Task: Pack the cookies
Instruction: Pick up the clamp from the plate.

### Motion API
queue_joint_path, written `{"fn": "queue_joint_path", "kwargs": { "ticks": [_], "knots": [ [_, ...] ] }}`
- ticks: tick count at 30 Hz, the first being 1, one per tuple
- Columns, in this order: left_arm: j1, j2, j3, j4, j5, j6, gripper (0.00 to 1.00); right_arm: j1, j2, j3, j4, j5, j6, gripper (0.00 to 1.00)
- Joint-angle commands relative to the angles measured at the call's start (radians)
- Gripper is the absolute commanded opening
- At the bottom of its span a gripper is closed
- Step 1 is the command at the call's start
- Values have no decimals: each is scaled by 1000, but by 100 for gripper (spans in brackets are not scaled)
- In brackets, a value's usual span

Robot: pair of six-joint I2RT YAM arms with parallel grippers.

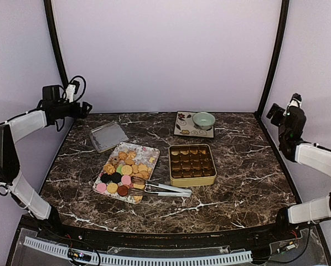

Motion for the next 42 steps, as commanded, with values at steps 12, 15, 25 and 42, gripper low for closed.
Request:
{"fn": "queue_joint_path", "kwargs": {
  "ticks": [12,15,25,42],
  "knots": [
    [6,-82,17,-631,323,197,99,584,138,461,-645,-480,-103,92],
    [6,-103,4,-675,361,241,99,745,261,546,-728,-462,-153,86],
    [5,-196,-29,-903,455,440,96,1023,536,731,-938,-602,-226,61],
    [4,-314,-46,-1004,513,537,96,1027,821,943,-1031,-680,-308,49]
  ]
}}
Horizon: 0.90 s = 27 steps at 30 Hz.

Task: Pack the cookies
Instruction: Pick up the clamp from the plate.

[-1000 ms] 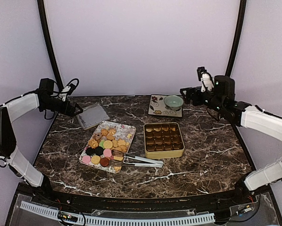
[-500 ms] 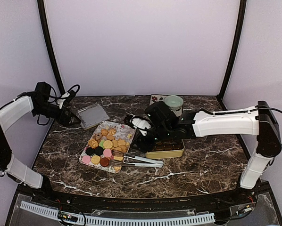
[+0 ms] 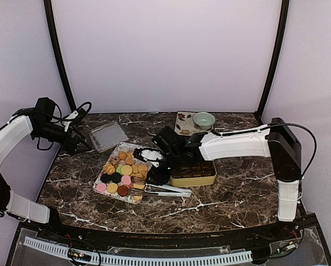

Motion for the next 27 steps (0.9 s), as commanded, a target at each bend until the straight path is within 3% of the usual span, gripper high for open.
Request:
{"fn": "queue_joint_path", "kwargs": {
  "ticks": [1,11,20,27],
  "knots": [
    [1,-44,-24,-24,61,13,96,-6,20,21,-15,-18,-23,48],
    [1,-51,-55,-59,67,28,95,-13,25,-44,1,-57,-20,28],
    [0,-66,-44,-51,96,18,95,-13,-9,-145,25,-28,-19,24],
    [-2,-64,-33,-87,153,23,95,-13,-29,-122,35,-7,-14,0]
  ]
}}
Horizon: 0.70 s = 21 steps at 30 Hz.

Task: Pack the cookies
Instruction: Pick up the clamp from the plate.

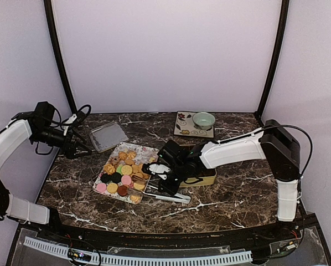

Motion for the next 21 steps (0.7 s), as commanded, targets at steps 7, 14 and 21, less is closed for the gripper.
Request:
{"fn": "queue_joint_path", "kwargs": {
  "ticks": [7,14,21],
  "knots": [
    [-86,-17,48,-148,77,105,92,5,-101,97,-31,17,-17,0],
    [-257,-40,56,-194,89,167,89,19,-104,190,-79,-25,6,0],
    [-414,-19,58,-185,-71,233,73,25,-62,301,-136,-74,14,0]
  ]
}}
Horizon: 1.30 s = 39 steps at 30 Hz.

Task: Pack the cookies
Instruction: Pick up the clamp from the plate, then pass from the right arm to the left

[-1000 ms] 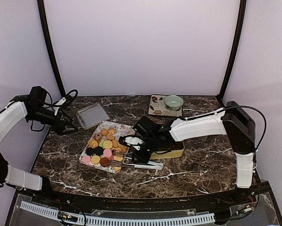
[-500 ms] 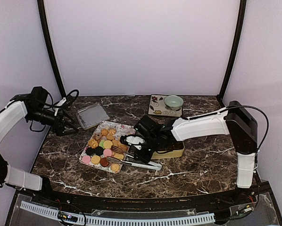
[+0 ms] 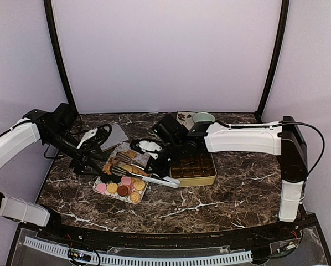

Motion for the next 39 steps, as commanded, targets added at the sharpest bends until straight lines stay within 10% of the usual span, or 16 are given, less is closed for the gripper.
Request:
{"fn": "queue_joint_path", "kwargs": {
  "ticks": [1,11,30,35,39],
  "knots": [
    [-74,11,30,-28,-121,83,71,11,21,99,-38,-54,13,0],
    [-131,32,51,51,-177,91,62,20,108,272,-163,-71,-8,0],
    [-210,39,-16,119,-295,89,1,49,204,475,-237,-66,20,1],
    [-209,16,7,119,-289,29,0,35,121,398,-122,-86,67,28],
    [-208,9,82,119,-238,-92,0,-44,-3,257,71,-167,190,82]
  ]
}}
